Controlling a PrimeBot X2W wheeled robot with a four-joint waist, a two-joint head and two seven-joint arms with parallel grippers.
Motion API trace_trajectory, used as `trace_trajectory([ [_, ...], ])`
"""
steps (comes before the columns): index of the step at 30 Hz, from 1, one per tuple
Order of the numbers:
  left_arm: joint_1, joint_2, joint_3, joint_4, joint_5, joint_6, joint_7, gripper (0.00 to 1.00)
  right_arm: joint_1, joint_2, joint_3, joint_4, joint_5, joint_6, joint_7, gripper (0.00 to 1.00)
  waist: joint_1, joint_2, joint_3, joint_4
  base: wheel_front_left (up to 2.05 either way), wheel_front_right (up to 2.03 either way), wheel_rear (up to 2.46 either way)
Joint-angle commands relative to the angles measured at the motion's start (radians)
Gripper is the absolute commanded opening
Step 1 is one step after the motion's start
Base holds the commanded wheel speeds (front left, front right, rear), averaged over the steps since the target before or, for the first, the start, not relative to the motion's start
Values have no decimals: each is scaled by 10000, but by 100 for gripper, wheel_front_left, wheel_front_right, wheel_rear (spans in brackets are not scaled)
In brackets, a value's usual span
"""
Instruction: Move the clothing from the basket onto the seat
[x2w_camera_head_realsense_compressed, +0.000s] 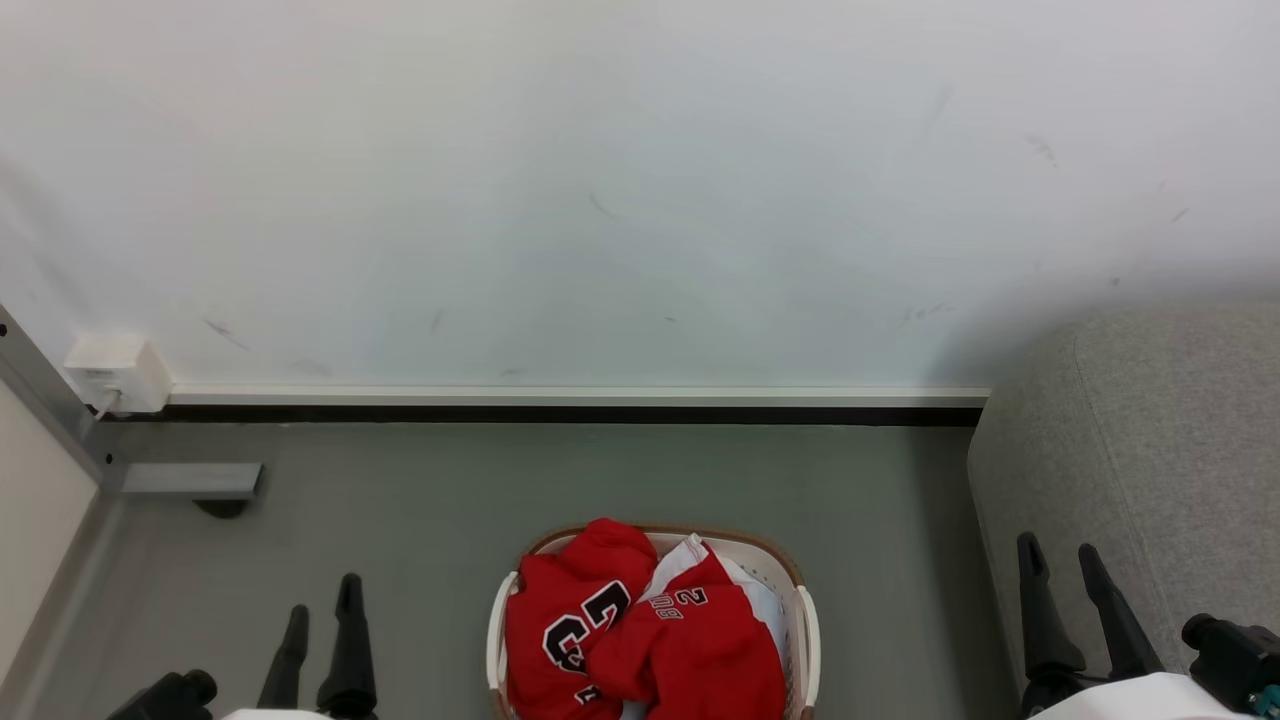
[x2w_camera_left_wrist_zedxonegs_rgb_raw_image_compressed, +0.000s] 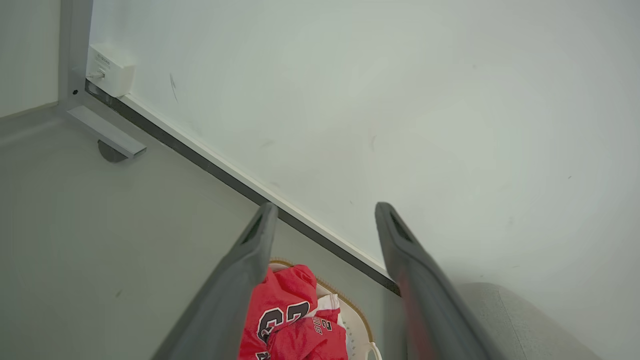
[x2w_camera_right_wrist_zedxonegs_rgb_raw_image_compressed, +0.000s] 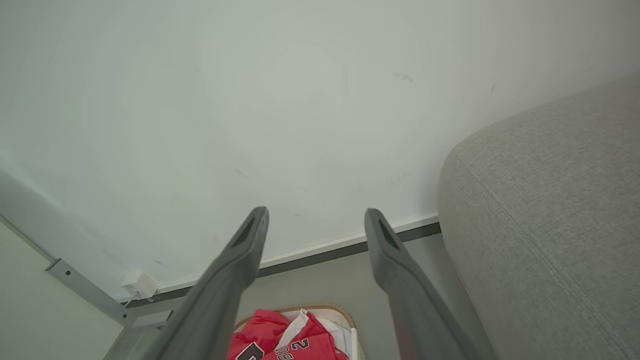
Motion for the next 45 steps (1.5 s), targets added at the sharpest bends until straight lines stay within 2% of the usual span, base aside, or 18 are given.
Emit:
trace_trajectory([
  [1,46,91,20,-120,364,3,-84,100,-176,-107,-55,-19,-352,-11,-84,100,0,0,-2,5,0,0,0],
  [25,276,115,-27,-205,3250,-5,-640,100,-126,-137,-324,653,-2751,-15,-650,100,0,0,4,49,0,0,0],
  [45,470,133,-300,-154,4891,-314,-1052,100,-130,-152,-22,1300,-3850,-19,-1059,100,0,0,2,82,0,0,0],
])
